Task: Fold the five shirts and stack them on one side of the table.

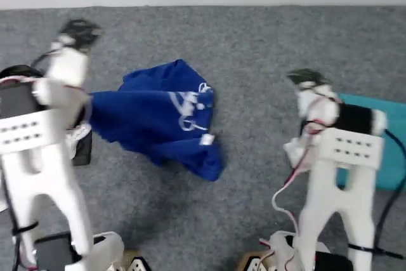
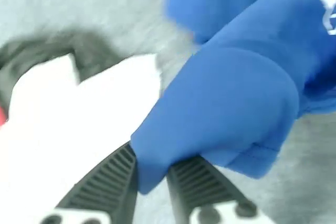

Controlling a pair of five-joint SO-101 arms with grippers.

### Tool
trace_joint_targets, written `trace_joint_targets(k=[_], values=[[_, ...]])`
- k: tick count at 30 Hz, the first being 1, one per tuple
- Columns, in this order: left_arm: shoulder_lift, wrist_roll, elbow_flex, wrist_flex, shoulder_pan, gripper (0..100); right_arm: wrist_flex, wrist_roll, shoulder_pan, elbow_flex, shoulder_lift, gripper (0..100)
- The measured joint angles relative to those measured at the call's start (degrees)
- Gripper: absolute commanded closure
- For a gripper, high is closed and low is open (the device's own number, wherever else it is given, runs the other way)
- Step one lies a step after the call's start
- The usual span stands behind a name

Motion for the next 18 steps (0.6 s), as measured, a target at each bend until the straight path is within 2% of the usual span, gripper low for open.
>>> trace_joint_targets(k=[4,7,11,18], values=[[0.0,-2.9,0.0,0.1,-10.5,99,-0.8,-3.7,-11.3,0.0,1.3,98.1],[0.0,-3.3,0.0,0.1,-15.6,99,-3.0,-5.4,-18.1,0.0,5.5,91.9],[0.0,-3.9,1.7,0.1,-16.8,99,-5.4,-6.1,-26.6,0.0,12.7,79.3],[0.0,-3.9,9.3,-4.9,-19.1,99,-9.7,-9.9,-37.8,-2.3,22.8,76.8]])
